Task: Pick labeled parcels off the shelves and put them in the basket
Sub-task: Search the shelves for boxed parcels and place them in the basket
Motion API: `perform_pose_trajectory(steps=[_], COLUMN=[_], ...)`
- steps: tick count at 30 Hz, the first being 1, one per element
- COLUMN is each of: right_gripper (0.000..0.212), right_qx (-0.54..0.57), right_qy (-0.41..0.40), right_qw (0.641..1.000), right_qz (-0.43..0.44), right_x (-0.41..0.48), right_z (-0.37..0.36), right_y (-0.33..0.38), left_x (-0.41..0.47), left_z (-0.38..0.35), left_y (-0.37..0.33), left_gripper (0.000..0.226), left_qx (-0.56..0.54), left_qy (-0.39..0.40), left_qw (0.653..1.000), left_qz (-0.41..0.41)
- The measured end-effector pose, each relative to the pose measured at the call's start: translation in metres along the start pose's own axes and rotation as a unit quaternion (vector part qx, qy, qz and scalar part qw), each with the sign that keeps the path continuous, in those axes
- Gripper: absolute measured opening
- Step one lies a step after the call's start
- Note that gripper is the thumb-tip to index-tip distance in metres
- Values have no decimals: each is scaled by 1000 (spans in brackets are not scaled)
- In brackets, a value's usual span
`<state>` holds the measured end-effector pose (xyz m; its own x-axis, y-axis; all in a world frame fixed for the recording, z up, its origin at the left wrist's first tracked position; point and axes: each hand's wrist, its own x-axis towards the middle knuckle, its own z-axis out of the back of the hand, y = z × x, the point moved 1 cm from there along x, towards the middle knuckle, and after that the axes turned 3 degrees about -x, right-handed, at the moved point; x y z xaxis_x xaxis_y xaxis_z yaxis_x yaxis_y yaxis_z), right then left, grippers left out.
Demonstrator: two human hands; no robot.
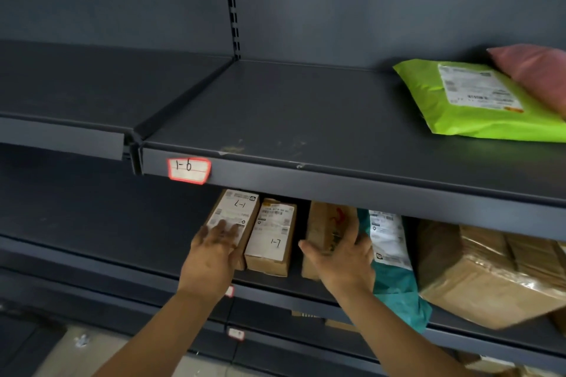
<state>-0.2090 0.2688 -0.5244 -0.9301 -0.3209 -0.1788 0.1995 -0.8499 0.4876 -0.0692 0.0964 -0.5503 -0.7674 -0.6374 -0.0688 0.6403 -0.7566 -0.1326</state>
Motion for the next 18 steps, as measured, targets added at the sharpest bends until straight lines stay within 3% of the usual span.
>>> perform_pose_trajectory(steps=[4, 7, 10, 12, 15, 18], right_gripper=[113, 114, 116, 122, 130, 132], right_qx=[38, 44, 23, -13, -64, -98], right_qy=[-4, -25, -69, -110, -148, -128], right_qw=[999, 999, 996, 989, 969, 950], right_qz=[-14, 10, 55, 98, 187, 267], right_x=[-5, -14, -28, -40, -51, -59], right_z=[-3, 6, 17, 21, 18, 15], right_y=[1, -2, -3, -4, -18, -34], left_x=[-3, -13, -26, -38, -45, -45], left_z=[5, 13, 17, 27, 36, 30], left_y=[6, 1, -21, -49, -87, -108], left_gripper=[54, 54, 49, 52, 61, 70], left_qx=[-23, -51, -189, -370, -590, -654], left_qy=[10, -49, -105, -29, 107, 149], left_qw=[1000, 997, 971, 926, 800, 741], left_qz=[0, -37, -103, -73, 1, 28])
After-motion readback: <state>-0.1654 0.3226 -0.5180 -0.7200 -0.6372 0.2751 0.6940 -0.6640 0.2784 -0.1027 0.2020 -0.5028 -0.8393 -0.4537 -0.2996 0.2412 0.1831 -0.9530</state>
